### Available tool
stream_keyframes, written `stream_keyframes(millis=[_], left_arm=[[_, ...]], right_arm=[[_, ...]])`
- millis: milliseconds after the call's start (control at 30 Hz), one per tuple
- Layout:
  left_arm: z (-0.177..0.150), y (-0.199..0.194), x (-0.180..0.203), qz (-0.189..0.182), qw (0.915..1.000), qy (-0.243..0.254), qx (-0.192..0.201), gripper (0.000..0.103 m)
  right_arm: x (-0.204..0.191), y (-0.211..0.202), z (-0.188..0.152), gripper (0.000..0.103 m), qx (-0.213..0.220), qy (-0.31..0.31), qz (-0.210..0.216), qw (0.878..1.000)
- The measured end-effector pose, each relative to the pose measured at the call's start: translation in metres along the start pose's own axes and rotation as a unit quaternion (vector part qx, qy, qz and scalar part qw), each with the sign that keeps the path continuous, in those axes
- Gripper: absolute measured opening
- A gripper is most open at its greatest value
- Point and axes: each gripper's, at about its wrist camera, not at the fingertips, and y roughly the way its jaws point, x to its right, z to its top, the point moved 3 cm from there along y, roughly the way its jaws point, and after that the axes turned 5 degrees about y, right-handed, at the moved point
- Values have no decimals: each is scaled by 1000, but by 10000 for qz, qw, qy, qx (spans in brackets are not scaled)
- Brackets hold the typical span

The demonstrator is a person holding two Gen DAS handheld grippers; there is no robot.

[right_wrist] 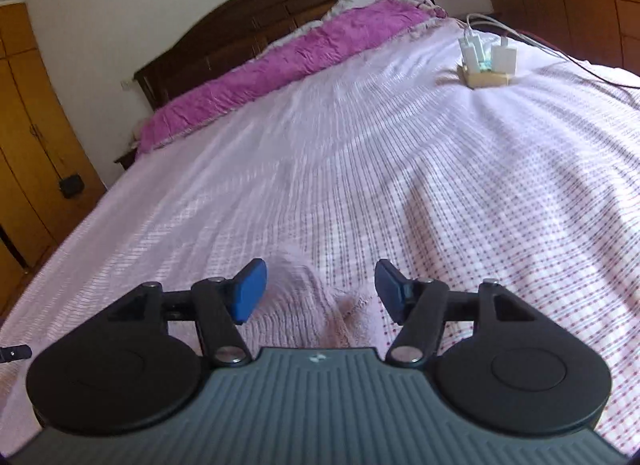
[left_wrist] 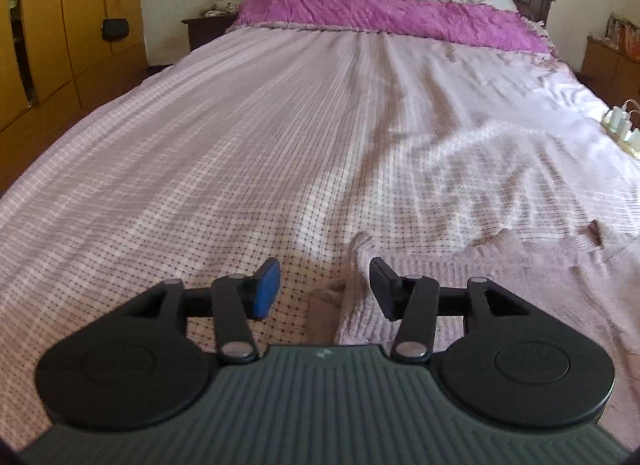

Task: Fold small clothes

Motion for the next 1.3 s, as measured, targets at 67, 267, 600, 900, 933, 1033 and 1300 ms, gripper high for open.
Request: stream_keyframes(millis=[67, 267, 600, 900, 933, 1033, 1300], left_arm=[[2, -8, 3, -67, 10000, 22, 59, 52], [-8, -29, 19, -207, 9996, 143, 133, 52], [-36, -14, 23, -221, 9991, 242, -261, 51], [-44, -9, 12, -252, 9984, -53, -511, 52], [-44, -12, 12, -229, 9985, -23, -502, 52], [-43, -28, 16, -225, 9989, 88, -411, 52], [-49, -74, 26, -143, 9995, 58, -279, 52]], right_arm=[[-2, -7, 1, 68, 10, -152, 35, 9999], [-23, -26, -9, 68, -148, -713, 259, 9970], [-33, -32, -50, 68, -634, -889, 238, 9937], [-14, -23, -59, 77, -633, -211, 346, 9972], [-14, -25, -59, 77, -605, -141, 385, 9973], [-11, -35, -56, 78, -509, 118, 492, 9974], [2, -80, -55, 79, -279, 456, 348, 9980]])
